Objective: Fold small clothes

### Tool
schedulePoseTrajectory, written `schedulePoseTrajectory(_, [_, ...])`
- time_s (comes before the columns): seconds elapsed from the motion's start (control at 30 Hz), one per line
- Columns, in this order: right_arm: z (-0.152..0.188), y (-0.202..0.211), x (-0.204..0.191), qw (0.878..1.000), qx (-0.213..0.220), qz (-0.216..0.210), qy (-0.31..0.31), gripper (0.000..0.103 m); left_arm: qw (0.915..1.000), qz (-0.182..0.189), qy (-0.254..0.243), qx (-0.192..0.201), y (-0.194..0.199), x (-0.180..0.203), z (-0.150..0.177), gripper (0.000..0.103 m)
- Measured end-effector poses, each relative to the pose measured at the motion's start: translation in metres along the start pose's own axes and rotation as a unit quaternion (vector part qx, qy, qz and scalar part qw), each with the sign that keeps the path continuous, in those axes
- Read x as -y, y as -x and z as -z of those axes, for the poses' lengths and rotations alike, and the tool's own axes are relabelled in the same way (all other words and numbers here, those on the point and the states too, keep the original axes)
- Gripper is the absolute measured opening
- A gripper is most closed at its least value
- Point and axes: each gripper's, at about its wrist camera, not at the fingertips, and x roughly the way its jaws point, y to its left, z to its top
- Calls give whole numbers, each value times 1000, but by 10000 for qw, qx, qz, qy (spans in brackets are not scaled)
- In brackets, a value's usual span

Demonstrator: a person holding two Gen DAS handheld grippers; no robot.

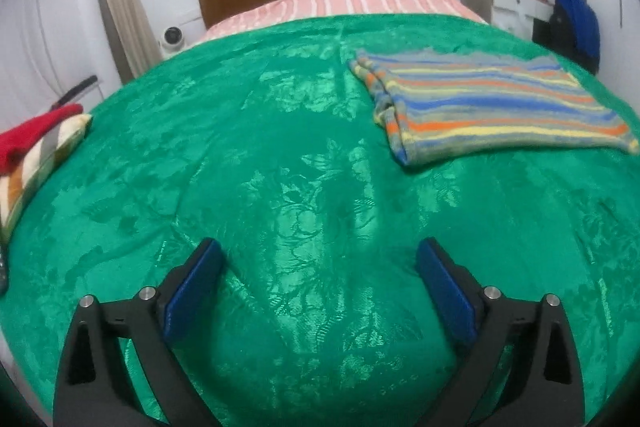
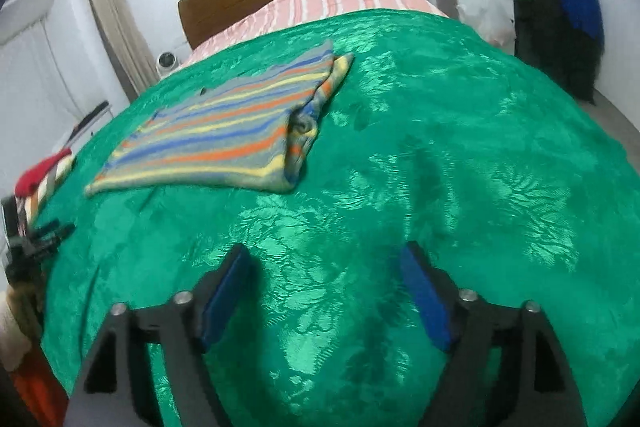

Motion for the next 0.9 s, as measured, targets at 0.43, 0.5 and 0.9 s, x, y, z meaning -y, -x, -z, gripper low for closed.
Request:
schedulePoseTrajectory(0.43, [4, -2, 1, 10000, 14, -50, 30, 83, 9998, 85, 158, -23, -1, -2, 1, 102])
schedulePoseTrajectory(0.5, [4, -1, 1, 10000, 18, -56, 23, 83, 9998, 85, 159, -21, -2, -2, 2, 102])
schedulePoseTrajectory(0.9, [6, -1, 3, 9999, 59, -128, -29, 83, 9997, 134, 213, 27, -2, -4, 2, 102])
